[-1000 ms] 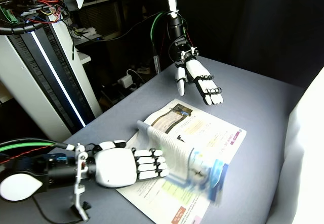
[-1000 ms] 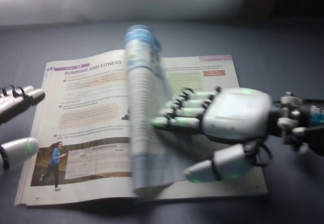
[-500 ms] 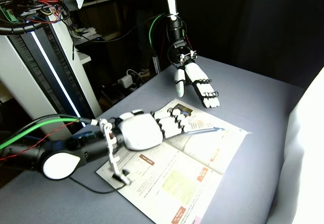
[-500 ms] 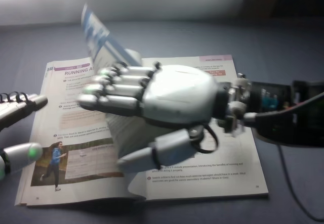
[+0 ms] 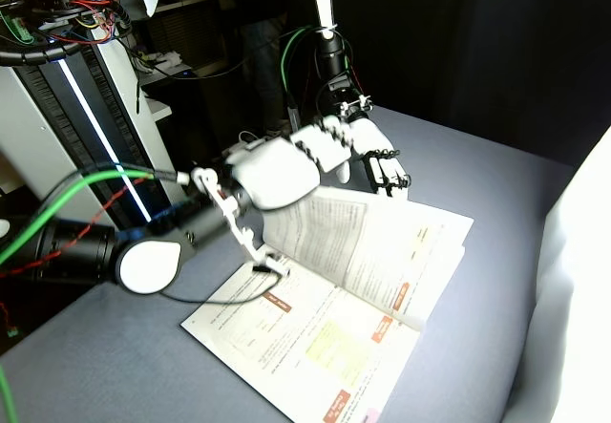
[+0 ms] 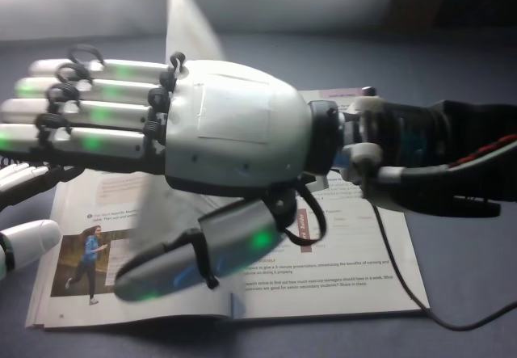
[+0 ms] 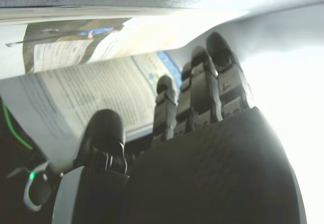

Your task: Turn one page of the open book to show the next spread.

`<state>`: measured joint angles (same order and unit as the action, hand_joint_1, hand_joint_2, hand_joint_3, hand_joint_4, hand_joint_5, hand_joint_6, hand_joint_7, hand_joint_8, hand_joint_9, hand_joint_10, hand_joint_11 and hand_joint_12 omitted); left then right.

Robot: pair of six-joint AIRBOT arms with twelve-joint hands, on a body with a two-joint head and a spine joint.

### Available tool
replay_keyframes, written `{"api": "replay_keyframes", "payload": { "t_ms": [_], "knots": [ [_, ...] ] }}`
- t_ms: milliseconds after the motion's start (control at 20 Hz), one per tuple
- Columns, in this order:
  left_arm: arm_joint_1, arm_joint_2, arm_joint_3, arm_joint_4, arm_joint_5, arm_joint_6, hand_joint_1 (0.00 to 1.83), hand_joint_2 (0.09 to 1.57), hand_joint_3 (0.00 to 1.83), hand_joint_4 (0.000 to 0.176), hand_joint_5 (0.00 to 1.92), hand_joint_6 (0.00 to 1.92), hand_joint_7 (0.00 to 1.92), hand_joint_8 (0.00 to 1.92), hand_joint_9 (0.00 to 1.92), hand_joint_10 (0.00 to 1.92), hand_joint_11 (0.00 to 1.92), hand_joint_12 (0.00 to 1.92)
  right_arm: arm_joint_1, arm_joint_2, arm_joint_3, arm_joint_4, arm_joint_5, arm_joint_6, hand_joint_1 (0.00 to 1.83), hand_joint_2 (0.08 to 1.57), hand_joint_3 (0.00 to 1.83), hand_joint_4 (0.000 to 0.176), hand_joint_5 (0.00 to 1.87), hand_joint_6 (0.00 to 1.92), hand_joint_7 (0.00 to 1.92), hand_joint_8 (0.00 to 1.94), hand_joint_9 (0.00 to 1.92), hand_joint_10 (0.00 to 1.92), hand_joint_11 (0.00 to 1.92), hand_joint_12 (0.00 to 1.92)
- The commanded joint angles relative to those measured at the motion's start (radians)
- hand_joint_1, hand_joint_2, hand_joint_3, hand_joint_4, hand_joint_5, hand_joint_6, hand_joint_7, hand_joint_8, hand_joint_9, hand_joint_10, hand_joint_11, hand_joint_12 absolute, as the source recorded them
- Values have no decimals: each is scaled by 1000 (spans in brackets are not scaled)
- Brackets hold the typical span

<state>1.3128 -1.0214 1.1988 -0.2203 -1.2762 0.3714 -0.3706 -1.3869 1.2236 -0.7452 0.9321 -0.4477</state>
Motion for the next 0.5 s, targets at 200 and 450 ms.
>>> {"api": "replay_keyframes", "payload": {
  "t_ms": [200,450],
  "knots": [
    [-5,-10,3,-32,-127,-1,0,1526,0,128,127,2,69,2,153,12,0,592,27,101,-63,-10,166,16,0,1131,0,0,0,0,0,0,0,0,0,0],
    [-5,-2,-10,-38,-135,-1,405,1371,0,38,196,28,36,11,0,0,0,0,27,182,-117,-62,133,56,0,1105,0,0,0,0,0,0,0,0,0,0]
  ]
}}
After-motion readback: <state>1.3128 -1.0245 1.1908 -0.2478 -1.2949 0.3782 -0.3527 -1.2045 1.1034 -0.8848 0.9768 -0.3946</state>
